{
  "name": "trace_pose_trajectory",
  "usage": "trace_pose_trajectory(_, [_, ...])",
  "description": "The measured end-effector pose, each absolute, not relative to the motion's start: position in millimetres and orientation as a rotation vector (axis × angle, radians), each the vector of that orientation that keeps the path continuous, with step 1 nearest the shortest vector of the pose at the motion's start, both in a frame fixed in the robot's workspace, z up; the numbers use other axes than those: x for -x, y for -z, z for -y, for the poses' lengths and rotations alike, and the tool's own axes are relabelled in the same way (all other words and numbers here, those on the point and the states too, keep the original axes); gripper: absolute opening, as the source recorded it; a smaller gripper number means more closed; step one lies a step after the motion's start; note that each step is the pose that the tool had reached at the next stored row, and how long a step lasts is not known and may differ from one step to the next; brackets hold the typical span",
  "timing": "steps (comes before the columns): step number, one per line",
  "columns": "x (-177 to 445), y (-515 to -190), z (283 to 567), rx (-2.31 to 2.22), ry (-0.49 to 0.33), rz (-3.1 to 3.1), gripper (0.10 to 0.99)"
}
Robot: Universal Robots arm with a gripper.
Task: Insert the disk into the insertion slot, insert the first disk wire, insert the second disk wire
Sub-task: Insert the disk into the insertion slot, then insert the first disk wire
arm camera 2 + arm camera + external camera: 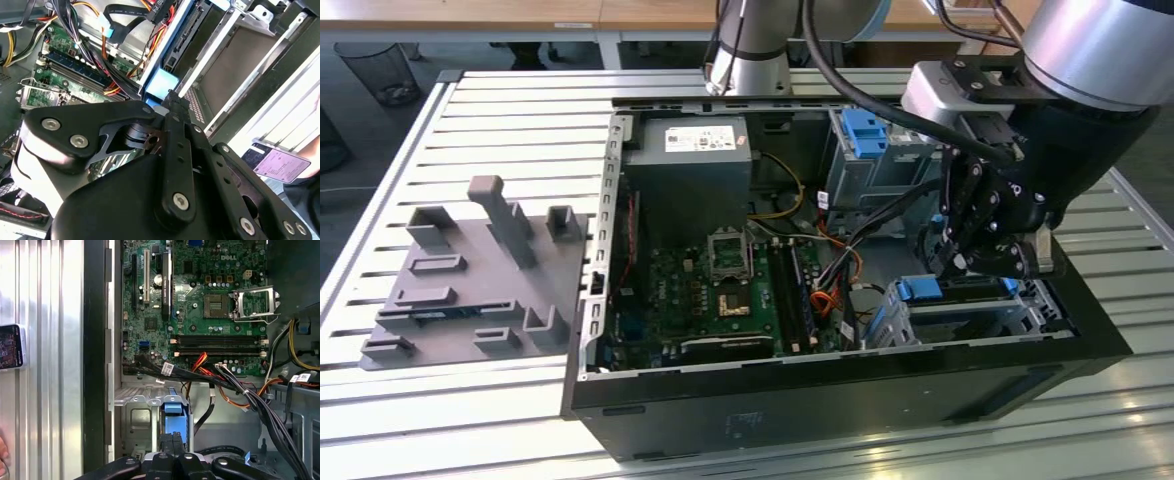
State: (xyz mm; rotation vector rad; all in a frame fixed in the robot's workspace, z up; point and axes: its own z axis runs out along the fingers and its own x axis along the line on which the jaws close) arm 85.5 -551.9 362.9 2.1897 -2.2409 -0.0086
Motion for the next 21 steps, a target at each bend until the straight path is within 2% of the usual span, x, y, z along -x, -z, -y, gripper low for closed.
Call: trace_pose_trajectory(21, [-96,-359,551,-2.19,0.009,2.241,0.106])
